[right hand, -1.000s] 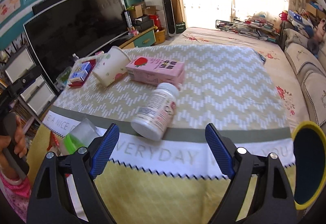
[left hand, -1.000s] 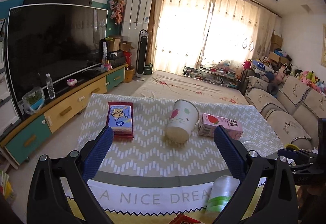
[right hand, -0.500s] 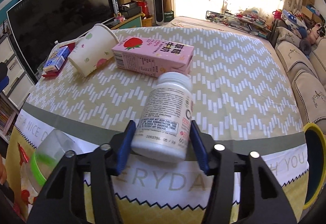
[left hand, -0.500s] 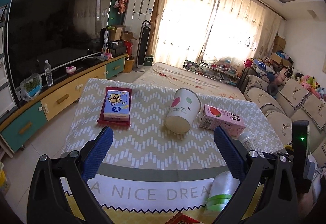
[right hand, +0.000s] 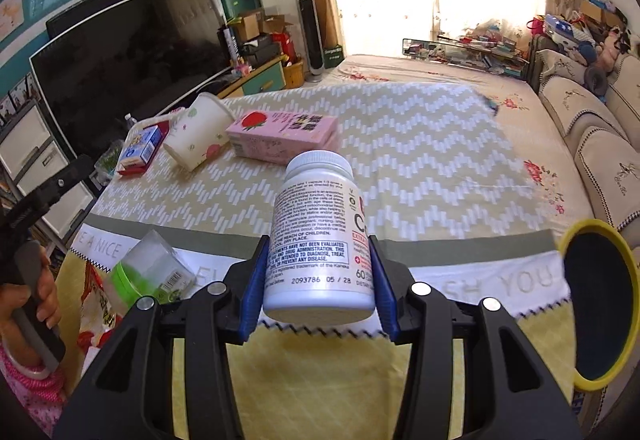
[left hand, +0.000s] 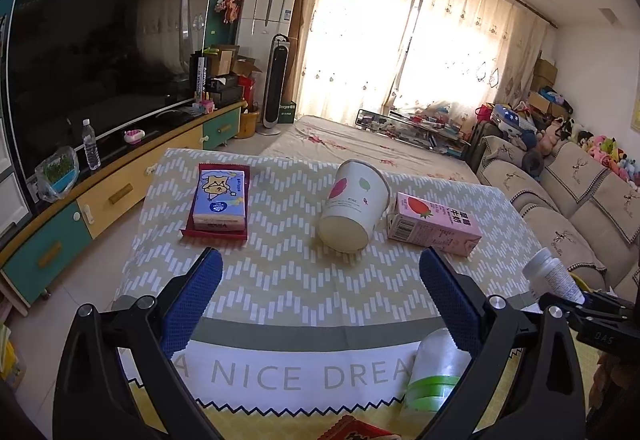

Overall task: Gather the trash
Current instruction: 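Carry the supplement bottle with the right gripper into the bin and release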

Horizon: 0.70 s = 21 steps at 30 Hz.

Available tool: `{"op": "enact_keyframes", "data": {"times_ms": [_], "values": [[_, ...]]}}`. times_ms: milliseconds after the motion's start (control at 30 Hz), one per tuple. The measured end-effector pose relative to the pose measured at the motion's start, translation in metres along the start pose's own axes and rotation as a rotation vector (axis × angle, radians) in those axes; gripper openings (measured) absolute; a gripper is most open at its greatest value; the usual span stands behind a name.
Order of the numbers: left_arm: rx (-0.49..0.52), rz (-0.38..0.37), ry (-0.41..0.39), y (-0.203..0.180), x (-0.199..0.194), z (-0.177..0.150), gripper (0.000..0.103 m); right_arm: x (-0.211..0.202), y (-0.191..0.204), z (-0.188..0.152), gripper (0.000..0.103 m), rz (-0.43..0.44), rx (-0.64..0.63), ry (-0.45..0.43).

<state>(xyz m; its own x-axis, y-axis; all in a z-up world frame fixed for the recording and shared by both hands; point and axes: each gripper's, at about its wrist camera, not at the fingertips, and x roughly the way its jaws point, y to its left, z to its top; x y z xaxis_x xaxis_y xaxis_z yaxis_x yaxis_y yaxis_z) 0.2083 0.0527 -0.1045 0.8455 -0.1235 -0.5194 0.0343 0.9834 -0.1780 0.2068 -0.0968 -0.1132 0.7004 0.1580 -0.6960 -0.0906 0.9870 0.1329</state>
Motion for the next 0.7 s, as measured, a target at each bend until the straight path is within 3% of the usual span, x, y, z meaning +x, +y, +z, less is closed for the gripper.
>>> {"op": "enact_keyframes", "data": {"times_ms": [167,400,700], "values": [[0.024,0.002,-0.002,-0.005,-0.001,-0.001,0.097,-0.033,-0.042,-0.003,0.045,-0.072,0.056,-0.055],[0.049,0.008,-0.003,-0.010,-0.001,-0.002,0.097,-0.067,-0.131,-0.012,0.045,-0.264,0.195,-0.107],[0.064,0.013,0.007,-0.014,0.002,-0.004,0.097,-0.056,-0.223,-0.039,0.045,-0.421,0.342,-0.015]]}}
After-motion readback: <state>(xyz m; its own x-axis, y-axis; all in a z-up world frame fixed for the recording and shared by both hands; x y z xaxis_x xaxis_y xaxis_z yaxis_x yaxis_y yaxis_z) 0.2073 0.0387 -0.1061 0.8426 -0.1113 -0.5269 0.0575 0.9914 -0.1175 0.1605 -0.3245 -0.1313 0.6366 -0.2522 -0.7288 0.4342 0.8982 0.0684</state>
